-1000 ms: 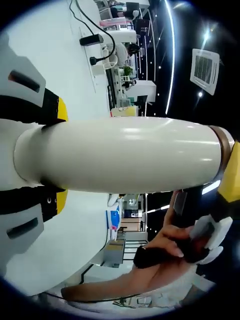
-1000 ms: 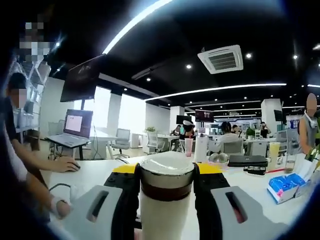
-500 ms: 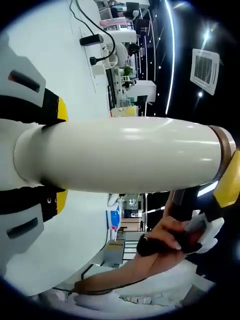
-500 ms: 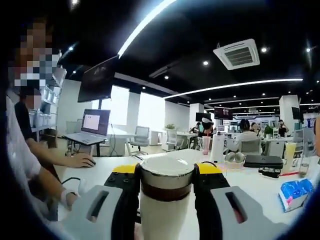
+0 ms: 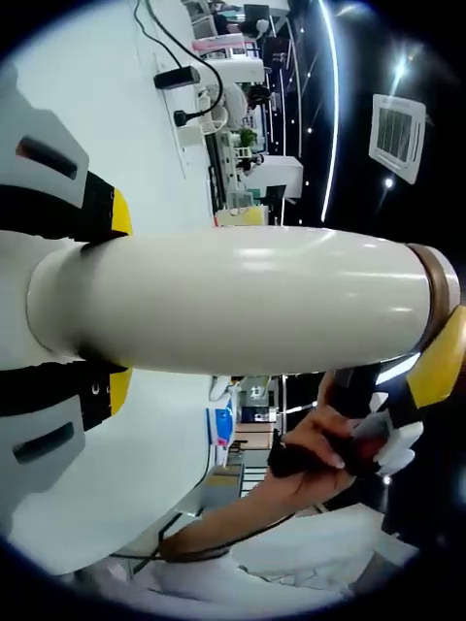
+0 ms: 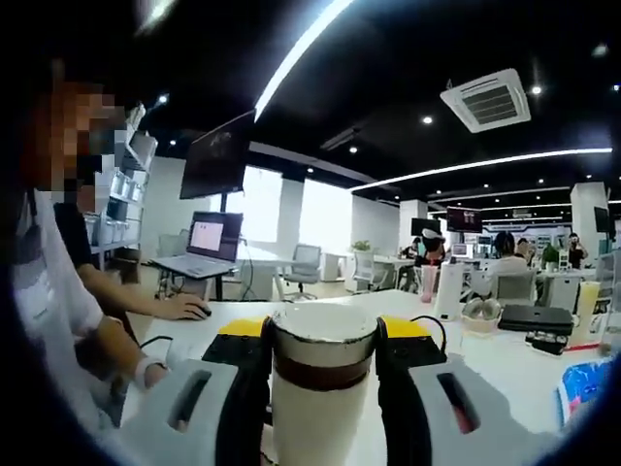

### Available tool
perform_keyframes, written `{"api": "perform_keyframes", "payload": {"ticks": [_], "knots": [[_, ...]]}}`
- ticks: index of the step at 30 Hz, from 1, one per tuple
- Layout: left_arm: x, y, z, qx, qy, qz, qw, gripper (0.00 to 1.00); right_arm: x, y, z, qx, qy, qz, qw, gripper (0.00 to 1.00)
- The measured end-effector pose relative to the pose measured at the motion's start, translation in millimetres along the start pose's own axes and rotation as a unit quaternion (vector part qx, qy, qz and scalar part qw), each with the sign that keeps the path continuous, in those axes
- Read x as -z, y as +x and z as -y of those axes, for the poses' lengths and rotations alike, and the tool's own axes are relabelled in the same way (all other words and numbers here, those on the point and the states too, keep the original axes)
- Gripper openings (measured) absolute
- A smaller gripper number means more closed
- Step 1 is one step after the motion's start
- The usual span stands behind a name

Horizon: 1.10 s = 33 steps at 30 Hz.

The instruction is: Grasp the water cup twist off the cup lid place the cup lid on the table

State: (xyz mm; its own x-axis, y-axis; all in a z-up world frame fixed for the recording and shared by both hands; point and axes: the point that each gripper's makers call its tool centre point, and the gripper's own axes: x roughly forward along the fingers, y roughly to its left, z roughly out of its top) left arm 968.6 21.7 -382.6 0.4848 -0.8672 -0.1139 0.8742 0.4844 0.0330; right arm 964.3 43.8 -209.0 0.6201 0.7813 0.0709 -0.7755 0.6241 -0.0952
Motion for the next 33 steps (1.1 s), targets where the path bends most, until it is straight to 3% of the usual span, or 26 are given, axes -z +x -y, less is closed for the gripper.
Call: {"api": "perform_keyframes", "payload": {"ticks": [17,33], "knots": [[-0.1,0.3,0.3,0.001,0.0,0.0,1.0,0.5,0.6,0.3,-2.3,-0.079,0.007,-0.021,0.9966,0.44],[-0.3,0.1,0.8,0.002,-0.001,0.0,1.0,0.5,0.6,0.8,-2.7,-0.16,0.025,-0.026,0.9865,0.44]]}}
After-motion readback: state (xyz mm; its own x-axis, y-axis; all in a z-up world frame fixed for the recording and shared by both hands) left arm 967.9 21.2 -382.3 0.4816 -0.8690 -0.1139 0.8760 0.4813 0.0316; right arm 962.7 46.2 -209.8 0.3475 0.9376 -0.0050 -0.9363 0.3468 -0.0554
